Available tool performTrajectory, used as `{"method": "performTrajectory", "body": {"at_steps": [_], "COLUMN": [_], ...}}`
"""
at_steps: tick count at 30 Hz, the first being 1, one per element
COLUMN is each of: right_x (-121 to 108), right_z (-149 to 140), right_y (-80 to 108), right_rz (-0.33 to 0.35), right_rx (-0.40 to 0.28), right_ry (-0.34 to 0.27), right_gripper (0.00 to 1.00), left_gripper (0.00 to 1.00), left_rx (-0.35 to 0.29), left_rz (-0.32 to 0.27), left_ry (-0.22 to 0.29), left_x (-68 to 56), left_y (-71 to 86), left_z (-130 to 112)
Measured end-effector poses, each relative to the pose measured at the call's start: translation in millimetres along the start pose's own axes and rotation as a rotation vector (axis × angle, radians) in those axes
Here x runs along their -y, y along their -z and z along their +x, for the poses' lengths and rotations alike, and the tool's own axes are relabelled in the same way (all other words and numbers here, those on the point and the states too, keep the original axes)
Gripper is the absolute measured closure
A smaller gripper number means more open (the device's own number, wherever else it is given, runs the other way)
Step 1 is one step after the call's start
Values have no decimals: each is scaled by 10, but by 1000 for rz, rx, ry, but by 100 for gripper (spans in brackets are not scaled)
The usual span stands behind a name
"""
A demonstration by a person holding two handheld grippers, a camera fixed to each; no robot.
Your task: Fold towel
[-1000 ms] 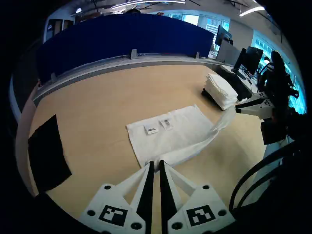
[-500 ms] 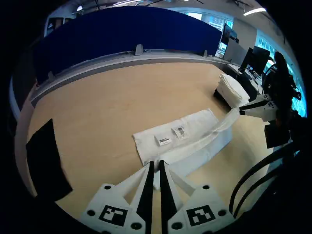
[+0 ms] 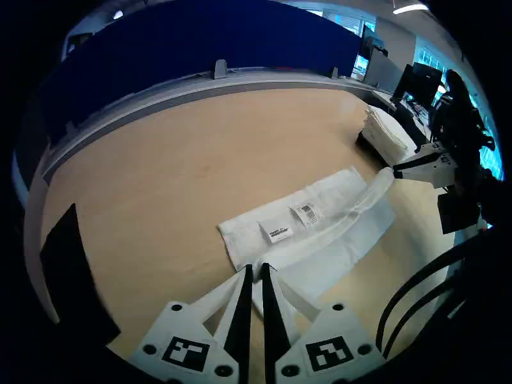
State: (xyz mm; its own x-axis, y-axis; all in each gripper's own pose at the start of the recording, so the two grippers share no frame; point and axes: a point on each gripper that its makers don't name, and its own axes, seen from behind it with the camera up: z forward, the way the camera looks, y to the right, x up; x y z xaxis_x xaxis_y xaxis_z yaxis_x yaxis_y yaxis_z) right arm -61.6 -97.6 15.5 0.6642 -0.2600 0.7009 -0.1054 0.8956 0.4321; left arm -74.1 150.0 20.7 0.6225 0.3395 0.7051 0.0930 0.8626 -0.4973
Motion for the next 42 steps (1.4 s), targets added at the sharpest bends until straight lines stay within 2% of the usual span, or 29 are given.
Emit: {"method": "performTrajectory", "body": {"at_steps": [6,14,19,23,25,29,33,35,37,42], "right_x": [-36,-91,-124,-151,-157,-192,-246,-258,-261,-266], "right_z": [-54,-57,-59,-83,-94,-101,-80,-69,-62,-44], "right_y": [-128,-297,-359,-386,-382,-376,-371,-365,-354,-321], "right_rz": [-7,-30,-51,-66,-68,-86,-112,-116,-116,-116], "right_rx": [25,41,44,49,51,46,24,15,11,3], "right_ry": [-18,-38,-41,-34,-29,-19,-17,-22,-29,-38], "right_gripper": [88,88,83,73,62,45,19,6,4,4], "left_gripper": [90,88,85,79,76,51,27,20,15,13], "left_rx": [32,30,33,26,21,9,-4,-5,-6,-9], "left_rz": [-20,5,30,57,69,88,100,98,101,110], "left_ry": [9,33,15,-5,-6,2,22,29,32,36], "left_x": [48,172,203,244,276,346,403,410,422,434], "left_y": [-157,-316,-369,-383,-377,-356,-309,-293,-281,-249], "left_z": [-42,45,49,65,84,122,142,131,115,93]}}
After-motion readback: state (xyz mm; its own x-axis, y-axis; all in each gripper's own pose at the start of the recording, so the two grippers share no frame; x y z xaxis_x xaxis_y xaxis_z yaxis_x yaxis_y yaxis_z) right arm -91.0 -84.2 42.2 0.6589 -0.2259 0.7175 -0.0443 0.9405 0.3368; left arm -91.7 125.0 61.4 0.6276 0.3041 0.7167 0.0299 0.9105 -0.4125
